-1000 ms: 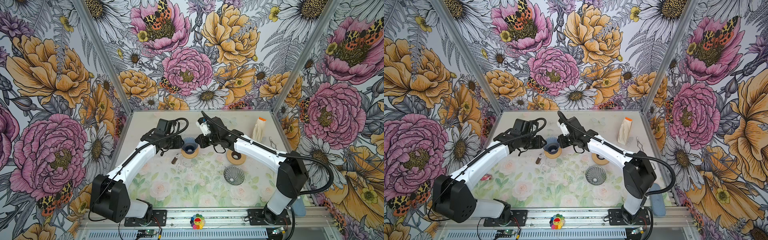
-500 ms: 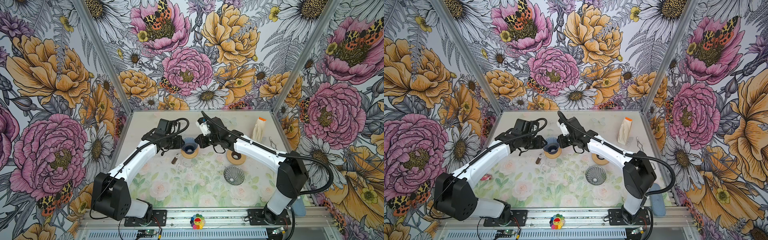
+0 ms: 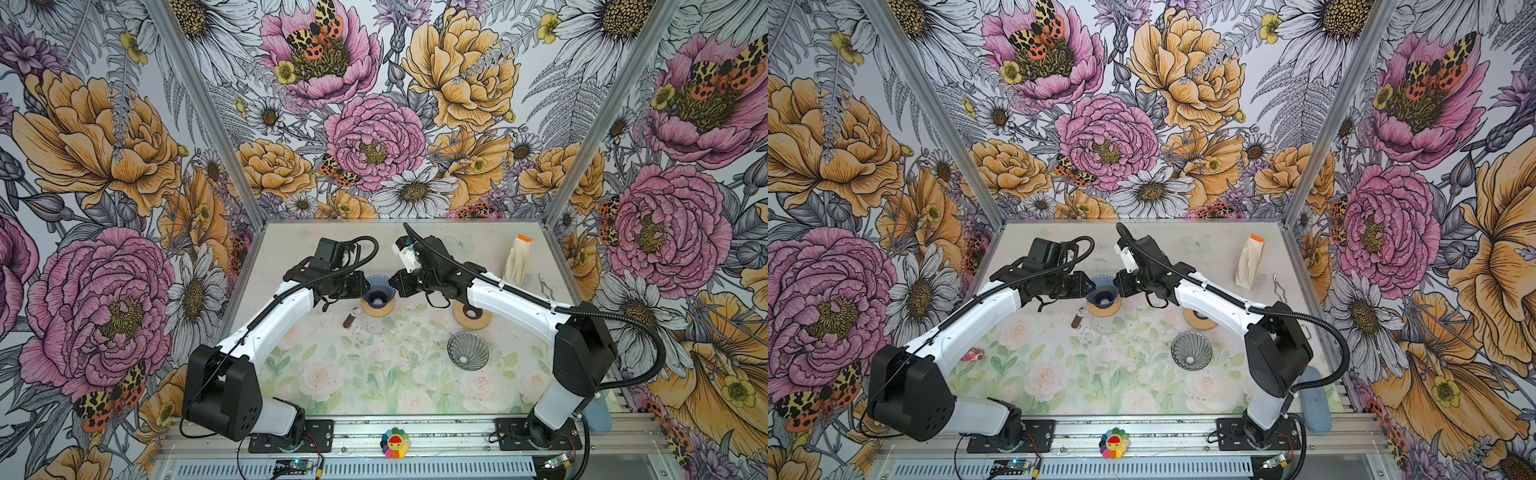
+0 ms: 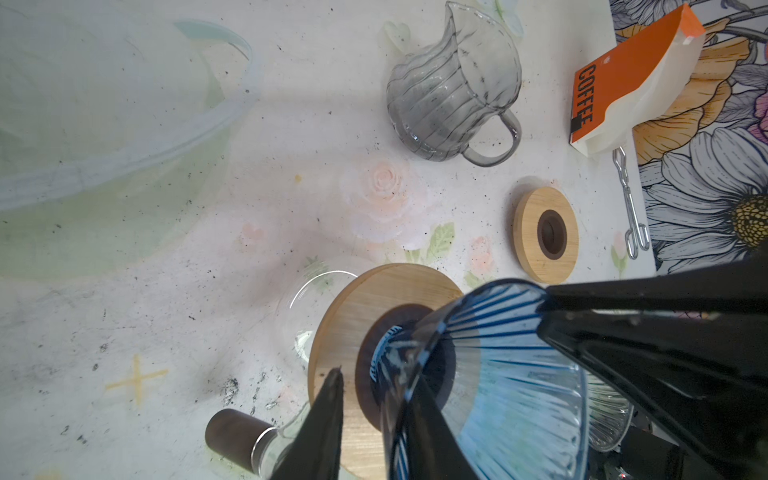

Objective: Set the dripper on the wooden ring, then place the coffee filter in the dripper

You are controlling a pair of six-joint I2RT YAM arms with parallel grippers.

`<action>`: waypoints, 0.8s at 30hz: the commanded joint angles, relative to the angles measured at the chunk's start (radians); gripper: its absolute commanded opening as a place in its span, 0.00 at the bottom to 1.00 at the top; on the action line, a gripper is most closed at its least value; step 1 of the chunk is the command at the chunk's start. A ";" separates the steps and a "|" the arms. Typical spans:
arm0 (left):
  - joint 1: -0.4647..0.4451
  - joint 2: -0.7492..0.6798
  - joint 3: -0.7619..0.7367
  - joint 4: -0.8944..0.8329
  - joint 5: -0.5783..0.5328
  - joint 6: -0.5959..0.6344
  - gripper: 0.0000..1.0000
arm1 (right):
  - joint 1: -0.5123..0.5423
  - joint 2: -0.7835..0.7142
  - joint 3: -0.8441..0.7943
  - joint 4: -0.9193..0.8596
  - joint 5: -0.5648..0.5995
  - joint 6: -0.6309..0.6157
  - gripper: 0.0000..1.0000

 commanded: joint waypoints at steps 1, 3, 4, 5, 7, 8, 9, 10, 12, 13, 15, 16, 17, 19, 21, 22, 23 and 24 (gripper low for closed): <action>0.016 0.022 -0.028 -0.014 -0.013 0.010 0.27 | -0.009 0.017 -0.031 -0.077 0.006 -0.004 0.11; 0.019 0.024 -0.035 -0.014 -0.013 0.012 0.27 | -0.009 0.018 -0.030 -0.078 0.007 -0.006 0.11; 0.021 0.026 -0.038 -0.014 -0.012 0.013 0.27 | -0.009 0.017 -0.032 -0.077 0.006 -0.006 0.11; 0.025 0.027 -0.042 -0.012 -0.011 0.011 0.27 | -0.009 0.018 -0.032 -0.079 0.006 -0.007 0.11; 0.030 0.030 -0.050 -0.008 -0.005 0.012 0.26 | -0.010 0.021 -0.034 -0.077 0.008 -0.007 0.11; 0.031 0.031 -0.053 -0.006 -0.004 0.012 0.26 | -0.009 0.024 -0.032 -0.077 0.007 -0.006 0.11; 0.032 0.033 -0.056 -0.005 -0.002 0.014 0.26 | -0.009 0.024 -0.032 -0.077 0.006 -0.005 0.11; 0.034 0.033 -0.057 -0.005 0.000 0.013 0.26 | -0.009 0.025 -0.032 -0.077 0.004 -0.005 0.11; 0.038 0.036 -0.061 -0.001 0.003 0.013 0.26 | -0.010 0.026 -0.028 -0.078 0.004 -0.006 0.11; 0.040 0.038 -0.064 0.000 0.005 0.014 0.26 | -0.009 0.027 -0.027 -0.077 0.002 -0.006 0.11; 0.042 0.042 -0.067 0.003 0.009 0.013 0.26 | -0.009 0.030 -0.025 -0.077 -0.003 -0.006 0.11; 0.043 0.044 -0.068 0.004 0.011 0.014 0.26 | -0.009 0.031 -0.024 -0.079 -0.007 -0.005 0.11; 0.045 0.046 -0.067 0.005 0.013 0.014 0.26 | -0.009 0.033 -0.022 -0.079 -0.009 -0.004 0.11; 0.045 0.052 -0.063 0.005 0.017 0.016 0.26 | -0.009 0.041 -0.019 -0.083 -0.018 -0.002 0.11; 0.048 0.060 -0.058 0.005 0.022 0.020 0.26 | -0.009 0.052 -0.009 -0.096 -0.025 -0.001 0.11; 0.048 0.065 -0.056 0.005 0.023 0.021 0.26 | -0.009 0.058 -0.003 -0.104 -0.027 0.000 0.11; 0.049 0.068 -0.054 0.005 0.023 0.022 0.26 | -0.009 0.063 0.002 -0.111 -0.030 0.001 0.11; 0.050 0.072 -0.053 0.005 0.025 0.022 0.26 | -0.009 0.068 0.006 -0.117 -0.031 0.000 0.11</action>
